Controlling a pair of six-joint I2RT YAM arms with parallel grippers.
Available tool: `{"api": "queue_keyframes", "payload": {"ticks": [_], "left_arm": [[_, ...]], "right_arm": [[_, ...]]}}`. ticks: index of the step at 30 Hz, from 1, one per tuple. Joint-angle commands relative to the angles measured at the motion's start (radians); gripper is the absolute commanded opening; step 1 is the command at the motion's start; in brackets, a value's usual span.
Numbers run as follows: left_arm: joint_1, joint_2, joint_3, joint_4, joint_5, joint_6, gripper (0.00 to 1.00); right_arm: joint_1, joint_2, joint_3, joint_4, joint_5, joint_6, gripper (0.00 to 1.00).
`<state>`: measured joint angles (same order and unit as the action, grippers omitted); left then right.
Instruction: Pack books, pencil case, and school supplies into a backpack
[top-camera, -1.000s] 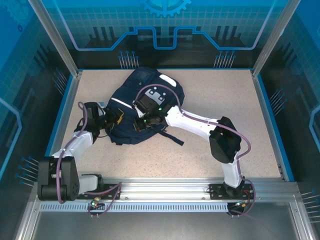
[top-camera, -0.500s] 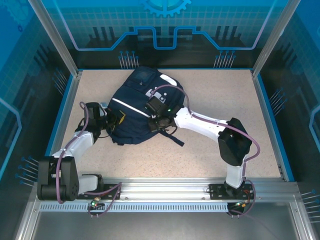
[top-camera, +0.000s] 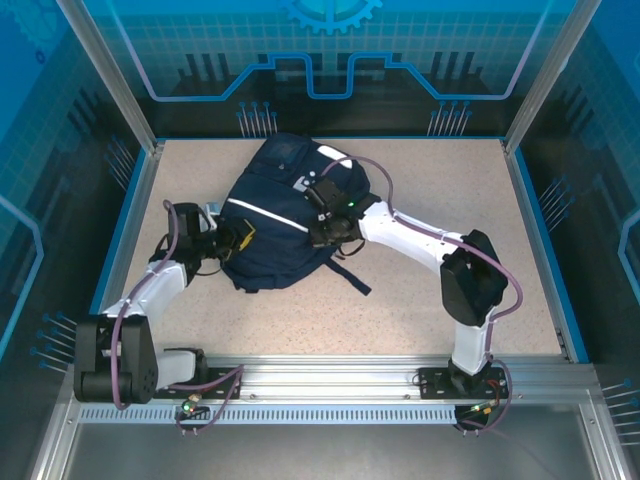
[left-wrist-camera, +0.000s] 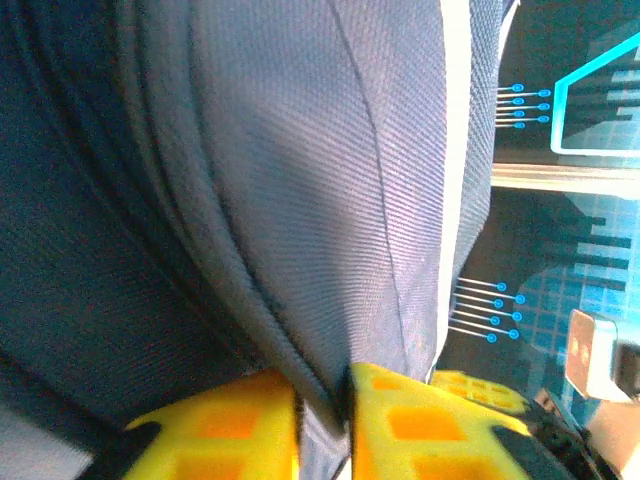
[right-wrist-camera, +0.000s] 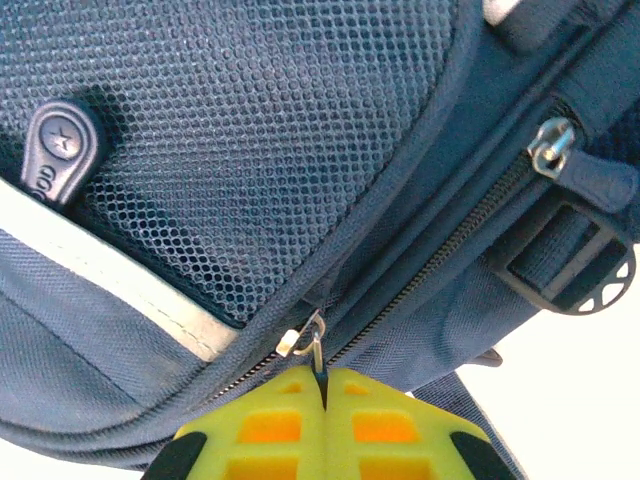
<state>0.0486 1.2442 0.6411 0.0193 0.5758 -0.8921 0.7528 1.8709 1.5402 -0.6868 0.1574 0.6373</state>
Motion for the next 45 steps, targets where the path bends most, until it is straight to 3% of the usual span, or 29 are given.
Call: {"api": "queue_keyframes", "payload": {"ticks": [1, 3, 8, 11, 12, 14, 17, 22, 27, 30, 36, 42, 45], "left_arm": [[0.005, -0.050, 0.060, -0.060, 0.039, 0.060, 0.33], [0.005, -0.064, 0.080, -0.079, 0.027, 0.071, 0.56], [0.007, -0.098, 0.145, -0.199, -0.132, 0.138, 0.86], [0.007, -0.147, 0.153, -0.218, -0.265, 0.172, 0.97], [0.007, -0.163, 0.155, -0.227, -0.317, 0.188, 0.99], [0.008, -0.194, 0.162, -0.247, -0.424, 0.214, 0.99], [0.010, -0.233, 0.145, -0.235, -0.587, 0.251, 0.99], [0.012, -0.277, 0.050, -0.130, -0.841, 0.307, 0.99], [0.013, -0.252, -0.065, 0.033, -0.980, 0.369, 0.99], [0.012, -0.205, -0.082, 0.092, -0.974, 0.392, 0.99], [0.013, -0.109, -0.144, 0.255, -0.973, 0.506, 0.99], [0.012, -0.006, -0.206, 0.485, -0.847, 0.648, 0.99], [0.011, 0.042, -0.192, 0.517, -0.752, 0.725, 0.99]], "right_arm": [[-0.101, -0.086, -0.077, -0.038, 0.086, 0.010, 0.00], [-0.139, -0.132, -0.126, -0.014, 0.048, -0.018, 0.00], [-0.190, -0.266, -0.238, 0.067, -0.059, -0.144, 0.19], [-0.202, -0.349, -0.263, 0.066, 0.005, -0.180, 0.42], [-0.208, -0.381, -0.268, 0.065, 0.037, -0.186, 0.58], [-0.223, -0.436, -0.281, 0.066, 0.109, -0.195, 0.79], [-0.257, -0.529, -0.318, 0.093, 0.210, -0.202, 0.99], [-0.353, -0.686, -0.427, 0.179, 0.357, -0.202, 1.00], [-0.480, -0.788, -0.608, 0.329, 0.457, -0.226, 1.00], [-0.553, -0.815, -0.711, 0.417, 0.382, -0.254, 1.00], [-0.616, -0.813, -0.940, 0.692, 0.385, -0.350, 1.00], [-0.632, -0.691, -1.065, 0.949, 0.379, -0.451, 1.00], [-0.632, -0.606, -1.085, 1.088, 0.352, -0.486, 1.00]]}}
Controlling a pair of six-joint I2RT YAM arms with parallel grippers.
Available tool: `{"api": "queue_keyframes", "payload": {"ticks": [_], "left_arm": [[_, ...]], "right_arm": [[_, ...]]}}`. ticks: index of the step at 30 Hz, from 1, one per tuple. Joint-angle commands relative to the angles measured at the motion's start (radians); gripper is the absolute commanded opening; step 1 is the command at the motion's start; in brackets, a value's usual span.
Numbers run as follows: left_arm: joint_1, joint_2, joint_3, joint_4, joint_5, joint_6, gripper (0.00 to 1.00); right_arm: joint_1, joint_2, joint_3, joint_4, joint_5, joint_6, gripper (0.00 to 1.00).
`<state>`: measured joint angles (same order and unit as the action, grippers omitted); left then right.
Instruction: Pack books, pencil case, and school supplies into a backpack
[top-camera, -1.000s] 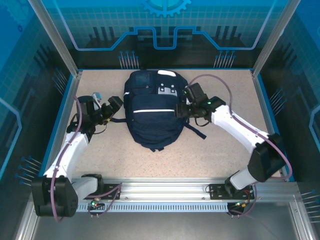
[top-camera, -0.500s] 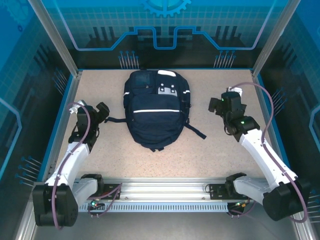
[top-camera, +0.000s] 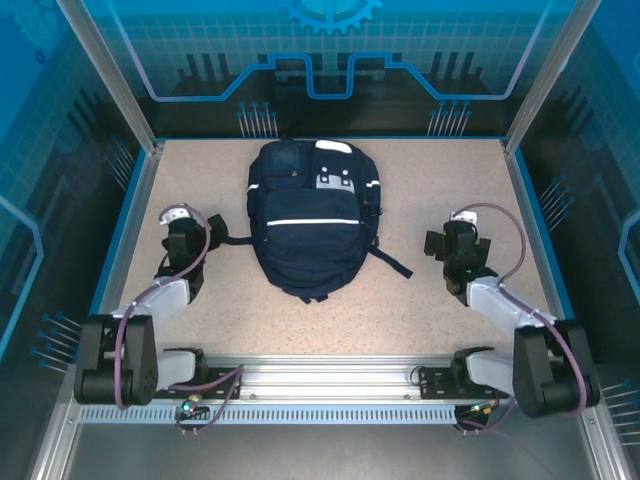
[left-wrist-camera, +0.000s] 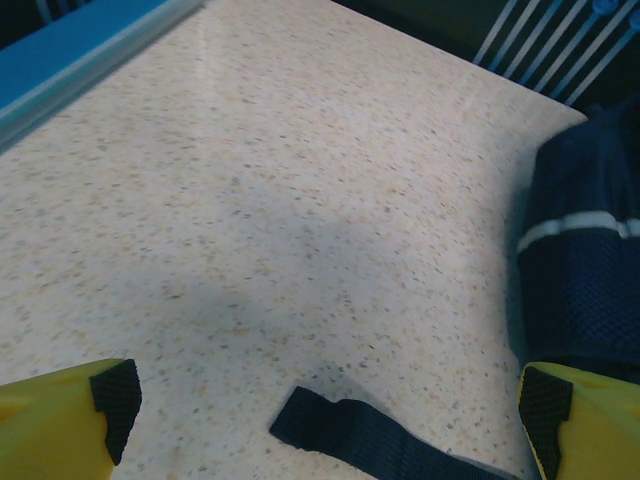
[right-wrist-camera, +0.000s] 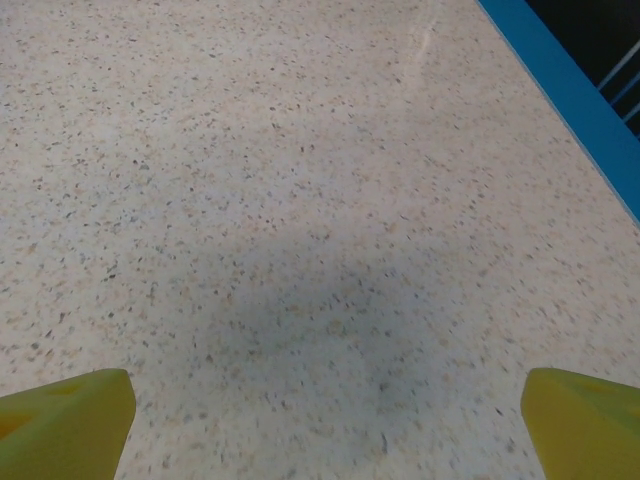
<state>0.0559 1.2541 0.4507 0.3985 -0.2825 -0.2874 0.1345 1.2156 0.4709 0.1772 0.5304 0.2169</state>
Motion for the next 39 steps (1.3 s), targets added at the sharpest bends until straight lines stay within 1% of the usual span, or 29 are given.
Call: {"api": "queue_keyframes", "payload": {"ticks": [1, 3, 4, 5, 7, 10, 12, 14, 17, 18, 20, 22, 24, 26, 30, 39], "left_arm": [[0.004, 0.045, -0.002, 0.155, 0.148, 0.143, 0.99], [0.000, 0.071, -0.021, 0.222, 0.225, 0.194, 0.99], [0.000, 0.081, -0.035, 0.256, 0.239, 0.203, 0.99], [-0.001, 0.093, -0.060, 0.318, 0.245, 0.212, 0.99], [-0.001, 0.124, -0.115, 0.460, 0.250, 0.225, 0.99], [-0.002, 0.177, -0.150, 0.567, 0.265, 0.230, 0.99], [-0.002, 0.218, -0.151, 0.606, 0.269, 0.230, 0.99], [-0.003, 0.254, -0.133, 0.603, 0.281, 0.235, 0.99], [-0.005, 0.301, -0.118, 0.623, 0.275, 0.238, 0.99], [-0.007, 0.292, -0.114, 0.600, 0.270, 0.237, 0.99], [-0.011, 0.296, -0.108, 0.592, 0.249, 0.238, 0.99], [-0.034, 0.294, -0.086, 0.546, 0.200, 0.252, 0.99], [-0.052, 0.295, -0.079, 0.536, 0.175, 0.269, 0.99], [-0.053, 0.295, -0.081, 0.540, 0.179, 0.270, 0.99], [-0.057, 0.295, -0.071, 0.523, 0.255, 0.304, 0.99], [-0.059, 0.296, -0.062, 0.508, 0.222, 0.294, 0.99]], "right_arm": [[-0.014, 0.071, -0.018, 0.253, -0.039, -0.075, 1.00], [-0.015, 0.110, -0.016, 0.325, -0.090, -0.104, 1.00], [-0.015, 0.125, -0.017, 0.359, -0.113, -0.113, 1.00], [-0.016, 0.138, -0.017, 0.391, -0.149, -0.139, 1.00], [-0.014, 0.166, -0.020, 0.435, -0.173, -0.165, 1.00], [-0.019, 0.193, -0.063, 0.544, -0.218, -0.184, 1.00], [-0.022, 0.220, -0.089, 0.615, -0.236, -0.186, 1.00], [-0.026, 0.236, -0.096, 0.644, -0.270, -0.199, 1.00], [-0.026, 0.284, -0.103, 0.702, -0.276, -0.204, 1.00], [-0.027, 0.282, -0.094, 0.673, -0.277, -0.202, 1.00], [-0.029, 0.285, -0.093, 0.676, -0.276, -0.199, 1.00], [-0.030, 0.286, -0.079, 0.652, -0.253, -0.187, 1.00], [-0.034, 0.288, -0.067, 0.633, -0.251, -0.182, 1.00], [-0.033, 0.288, -0.066, 0.630, -0.253, -0.180, 1.00], [-0.034, 0.288, -0.065, 0.630, -0.253, -0.180, 1.00], [-0.034, 0.288, -0.066, 0.629, -0.253, -0.180, 1.00]]}}
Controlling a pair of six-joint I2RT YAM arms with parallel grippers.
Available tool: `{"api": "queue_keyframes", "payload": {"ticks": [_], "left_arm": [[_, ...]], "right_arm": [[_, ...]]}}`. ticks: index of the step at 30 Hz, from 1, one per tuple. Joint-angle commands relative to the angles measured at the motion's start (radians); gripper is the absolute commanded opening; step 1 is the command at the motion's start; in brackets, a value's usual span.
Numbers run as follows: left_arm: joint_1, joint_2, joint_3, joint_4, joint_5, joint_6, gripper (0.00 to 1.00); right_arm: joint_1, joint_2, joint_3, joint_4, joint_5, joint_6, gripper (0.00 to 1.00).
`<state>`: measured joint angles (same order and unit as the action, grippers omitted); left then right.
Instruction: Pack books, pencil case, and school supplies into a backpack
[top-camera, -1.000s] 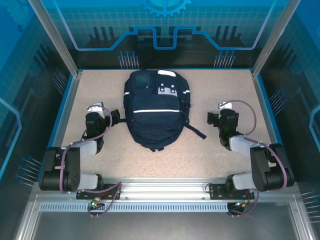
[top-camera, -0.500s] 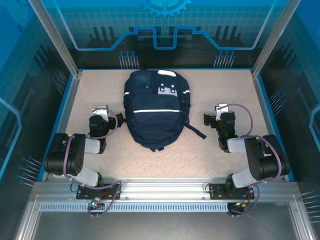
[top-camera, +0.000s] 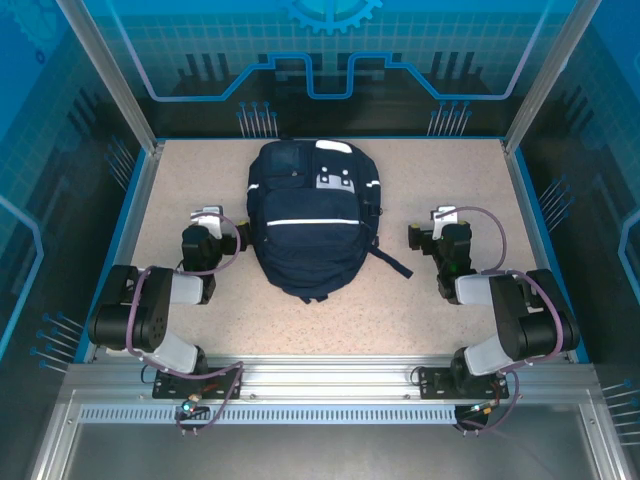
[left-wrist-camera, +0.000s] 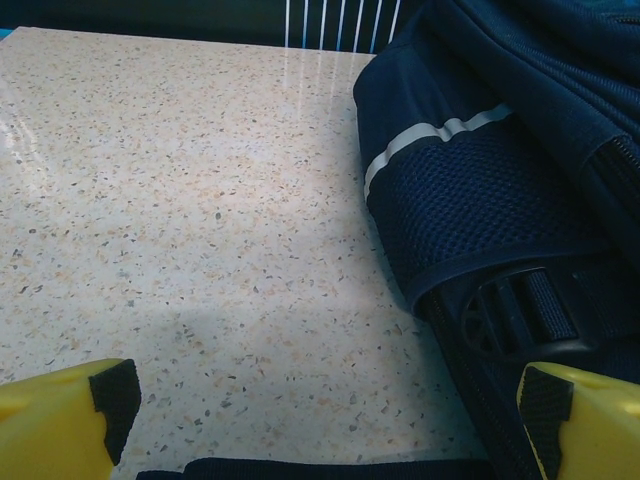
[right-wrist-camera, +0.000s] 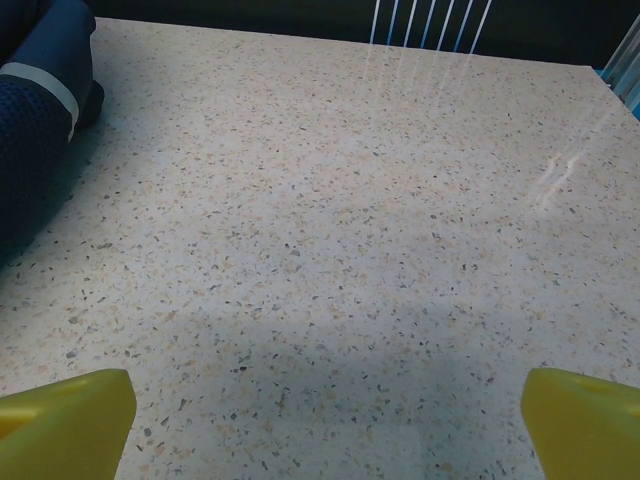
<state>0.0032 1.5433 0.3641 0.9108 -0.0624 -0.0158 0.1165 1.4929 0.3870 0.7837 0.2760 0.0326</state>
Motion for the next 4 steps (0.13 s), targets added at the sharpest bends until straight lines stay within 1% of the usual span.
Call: {"api": "queue_keyframes", "payload": {"ticks": [1, 4], "left_arm": [[-0.006, 0.006, 0.025, -0.005, 0.002, 0.022, 0.99], [-0.006, 0.006, 0.023, -0.002, 0.001, 0.022, 0.99]], "right_arm": [[-0.016, 0.010, 0.019, 0.022, 0.002, 0.004, 1.00], [-0.016, 0.009, 0.014, 0.029, 0.003, 0.002, 1.00]]}}
